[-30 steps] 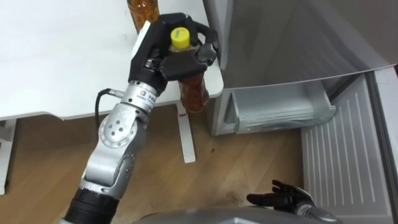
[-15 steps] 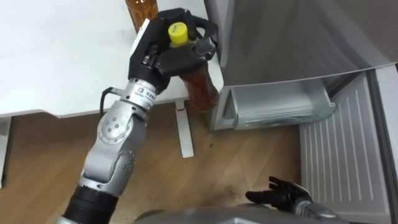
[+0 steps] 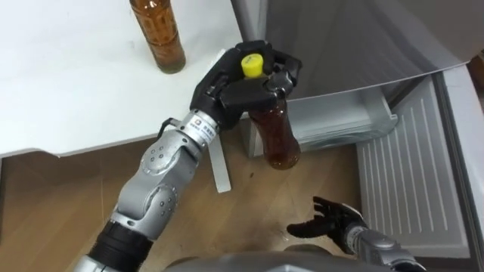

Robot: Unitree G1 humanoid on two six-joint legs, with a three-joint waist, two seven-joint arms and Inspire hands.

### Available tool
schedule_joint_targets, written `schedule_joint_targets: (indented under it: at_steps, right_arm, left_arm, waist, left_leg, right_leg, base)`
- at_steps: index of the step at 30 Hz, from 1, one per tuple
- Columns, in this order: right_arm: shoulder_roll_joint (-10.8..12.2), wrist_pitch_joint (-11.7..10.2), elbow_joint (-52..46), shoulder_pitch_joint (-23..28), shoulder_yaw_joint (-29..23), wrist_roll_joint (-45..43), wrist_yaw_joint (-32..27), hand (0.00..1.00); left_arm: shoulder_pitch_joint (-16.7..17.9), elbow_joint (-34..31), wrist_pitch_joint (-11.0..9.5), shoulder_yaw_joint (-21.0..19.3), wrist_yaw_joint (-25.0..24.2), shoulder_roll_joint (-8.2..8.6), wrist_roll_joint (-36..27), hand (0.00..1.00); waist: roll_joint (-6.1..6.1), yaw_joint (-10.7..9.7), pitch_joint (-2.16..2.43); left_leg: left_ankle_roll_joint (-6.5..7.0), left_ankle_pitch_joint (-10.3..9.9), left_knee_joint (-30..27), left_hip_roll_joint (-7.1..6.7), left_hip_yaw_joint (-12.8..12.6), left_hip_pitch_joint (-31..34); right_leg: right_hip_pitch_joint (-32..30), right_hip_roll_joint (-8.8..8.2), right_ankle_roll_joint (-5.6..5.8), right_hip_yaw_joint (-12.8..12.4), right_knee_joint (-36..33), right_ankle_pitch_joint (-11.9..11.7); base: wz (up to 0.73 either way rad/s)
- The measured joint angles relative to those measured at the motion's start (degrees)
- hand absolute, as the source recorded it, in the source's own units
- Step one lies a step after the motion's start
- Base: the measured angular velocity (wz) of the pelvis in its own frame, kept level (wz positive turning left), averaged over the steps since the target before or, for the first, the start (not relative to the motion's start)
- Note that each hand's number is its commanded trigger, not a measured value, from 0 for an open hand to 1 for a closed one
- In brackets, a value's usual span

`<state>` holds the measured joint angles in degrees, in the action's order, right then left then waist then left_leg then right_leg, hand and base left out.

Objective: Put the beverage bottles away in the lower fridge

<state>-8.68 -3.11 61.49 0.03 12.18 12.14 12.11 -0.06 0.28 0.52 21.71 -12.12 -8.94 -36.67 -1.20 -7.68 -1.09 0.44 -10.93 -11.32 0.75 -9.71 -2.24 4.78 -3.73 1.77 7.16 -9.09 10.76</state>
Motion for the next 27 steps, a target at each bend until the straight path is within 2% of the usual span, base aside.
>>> schedule_joint_targets:
  at_steps: [3, 6, 14, 22, 27]
  right_arm:
    - [-0.2, 0.0, -5.0, 0.9, 0.0, 0.0, 1.5, 0.0]
    - [-0.2, 0.0, -9.4, 1.6, 0.0, -0.3, 2.8, 0.0]
    - [-0.5, -0.7, -23.0, 5.6, 0.9, -4.2, 6.0, 0.0]
    - [-1.2, -0.7, -31.2, 8.4, 1.7, -4.0, 10.2, 0.0]
    - [-1.7, -0.7, -36.8, 9.3, 2.4, -3.2, 13.3, 0.0]
  left_arm:
    - [0.0, 0.1, 0.0, -0.2, -0.2, -1.3, 0.0, 1.0]
    - [0.0, 0.1, 0.0, -0.5, -0.2, -2.22, 0.1, 1.0]
    - [0.0, 0.2, -1.0, 0.7, -0.2, -2.58, 0.2, 1.0]
    - [0.0, 0.7, -1.2, 1.9, -0.7, -3.16, 0.3, 1.0]
    - [0.0, 3.1, -1.3, 2.2, -1.1, -3.53, 0.4, 1.0]
  waist:
    - [0.04, 0.4, -0.02]
    - [0.04, 0.1, -0.02]
    - [0.14, 0.0, -0.06]
    - [0.21, -0.4, -0.13]
    - [0.13, -0.1, -0.16]
  left_leg:
    - [-0.01, 0.0, 0.0, 0.23, -1.3, 0.1]
    - [-0.07, -0.1, 0.0, 0.28, -1.4, 0.2]
    - [-0.07, -0.1, 0.0, 0.54, -1.8, -0.1]
    - [-0.07, -0.2, 0.1, 0.72, -2.2, -0.3]
    - [-0.12, -0.2, 0.0, 0.92, -2.5, -0.4]
  right_leg:
    - [-0.8, 0.09, 0.0, -0.8, -0.8, 0.0]
    - [-1.0, 0.16, -0.09, -0.9, -0.8, -0.1]
    - [-1.5, 0.33, -0.09, -1.2, -1.9, -0.1]
    - [-2.0, 0.49, -0.21, -1.9, -2.8, -0.1]
    - [-2.4, 0.67, -0.3, -2.1, -3.6, -0.2]
  base:
    - [-0.1]
    - [-0.07]
    - [-0.03]
    - [-0.05]
    - [-0.02]
